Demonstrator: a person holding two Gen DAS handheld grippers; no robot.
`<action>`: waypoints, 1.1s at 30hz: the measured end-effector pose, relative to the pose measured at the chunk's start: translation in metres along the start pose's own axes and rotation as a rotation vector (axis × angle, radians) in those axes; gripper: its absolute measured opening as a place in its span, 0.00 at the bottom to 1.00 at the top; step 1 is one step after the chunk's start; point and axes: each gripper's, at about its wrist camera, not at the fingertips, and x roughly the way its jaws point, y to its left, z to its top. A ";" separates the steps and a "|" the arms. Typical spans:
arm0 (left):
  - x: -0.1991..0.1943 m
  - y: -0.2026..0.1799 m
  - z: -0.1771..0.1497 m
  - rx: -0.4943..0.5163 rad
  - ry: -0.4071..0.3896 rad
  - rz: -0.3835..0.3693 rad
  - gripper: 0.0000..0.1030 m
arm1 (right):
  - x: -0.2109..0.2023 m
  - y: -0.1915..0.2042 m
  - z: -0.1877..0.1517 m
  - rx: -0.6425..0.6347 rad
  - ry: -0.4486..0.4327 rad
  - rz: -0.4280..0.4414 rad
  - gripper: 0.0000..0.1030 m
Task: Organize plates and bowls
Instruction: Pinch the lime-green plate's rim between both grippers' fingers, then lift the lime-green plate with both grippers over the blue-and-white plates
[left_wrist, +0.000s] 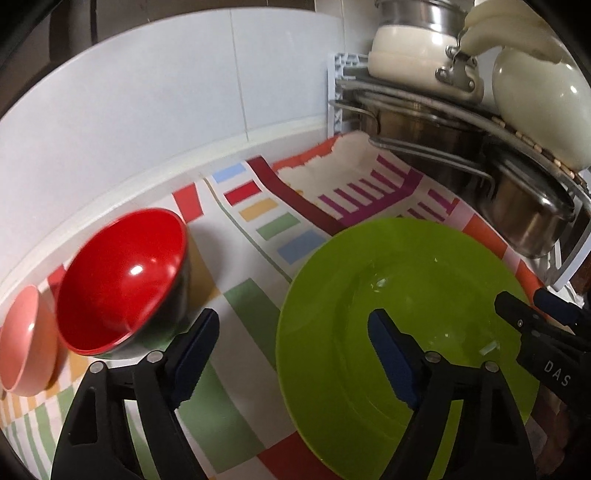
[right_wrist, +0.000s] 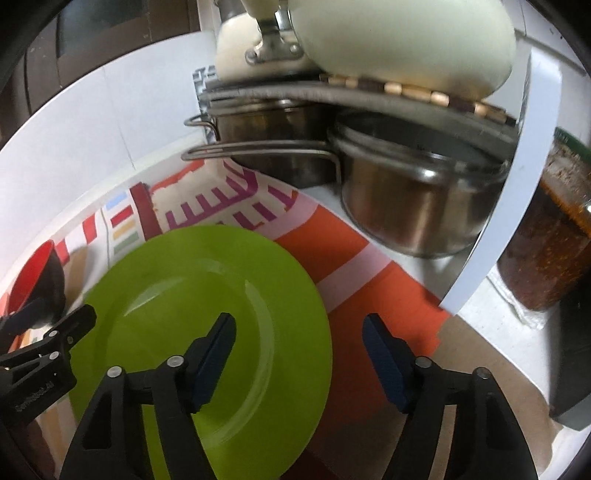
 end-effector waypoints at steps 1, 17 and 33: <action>0.001 0.000 0.000 -0.002 0.006 -0.004 0.77 | 0.002 0.000 0.000 -0.001 0.005 -0.001 0.64; 0.019 -0.005 -0.001 -0.026 0.086 -0.106 0.50 | 0.014 0.001 0.004 -0.009 0.049 0.031 0.42; 0.003 -0.001 -0.002 -0.018 0.043 -0.099 0.39 | -0.004 0.006 0.002 -0.062 0.005 -0.018 0.40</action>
